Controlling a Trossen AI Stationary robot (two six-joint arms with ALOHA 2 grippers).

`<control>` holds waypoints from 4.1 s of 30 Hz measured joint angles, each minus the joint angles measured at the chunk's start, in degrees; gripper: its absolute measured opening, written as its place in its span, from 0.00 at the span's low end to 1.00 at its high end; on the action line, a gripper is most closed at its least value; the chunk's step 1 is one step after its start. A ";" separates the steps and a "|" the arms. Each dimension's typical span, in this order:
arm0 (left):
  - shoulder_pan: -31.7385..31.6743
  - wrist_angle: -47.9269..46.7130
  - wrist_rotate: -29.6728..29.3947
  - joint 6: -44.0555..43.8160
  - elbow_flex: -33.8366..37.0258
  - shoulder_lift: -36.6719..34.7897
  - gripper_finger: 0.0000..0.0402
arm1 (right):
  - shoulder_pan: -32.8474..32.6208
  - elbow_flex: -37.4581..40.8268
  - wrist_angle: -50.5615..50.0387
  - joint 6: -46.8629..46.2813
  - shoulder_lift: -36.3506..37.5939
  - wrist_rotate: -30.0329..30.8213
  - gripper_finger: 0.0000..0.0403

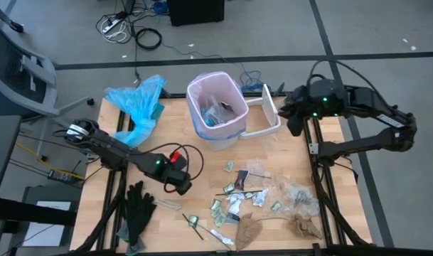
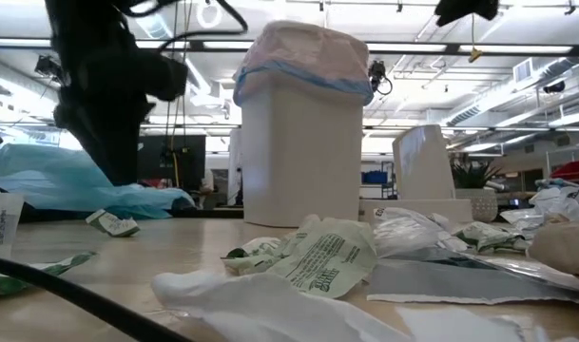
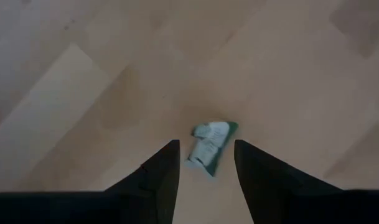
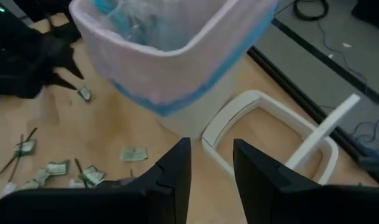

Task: Place trash/remove bag and relplace
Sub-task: Put the green paper into the trash bin, then put the clear cellophane into the trash bin

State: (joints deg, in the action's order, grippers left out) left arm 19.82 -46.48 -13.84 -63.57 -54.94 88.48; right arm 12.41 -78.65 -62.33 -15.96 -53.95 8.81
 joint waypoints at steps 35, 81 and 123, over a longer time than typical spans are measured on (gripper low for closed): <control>-4.33 -2.34 11.32 13.77 -18.27 2.60 0.03 | -3.39 12.26 -12.99 -12.34 5.61 -7.31 0.25; -23.04 -7.48 4.37 57.42 -54.27 3.06 0.30 | -30.32 46.76 46.36 -36.05 6.25 -16.38 0.23; 7.03 24.20 1.93 18.28 13.29 -28.05 0.30 | -59.04 -7.17 -21.13 -76.38 -34.57 -0.83 0.03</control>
State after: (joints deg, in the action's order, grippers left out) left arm 26.85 -22.28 -11.90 -45.28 -41.65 60.43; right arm -46.63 -85.82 -83.46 -92.34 -88.52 7.98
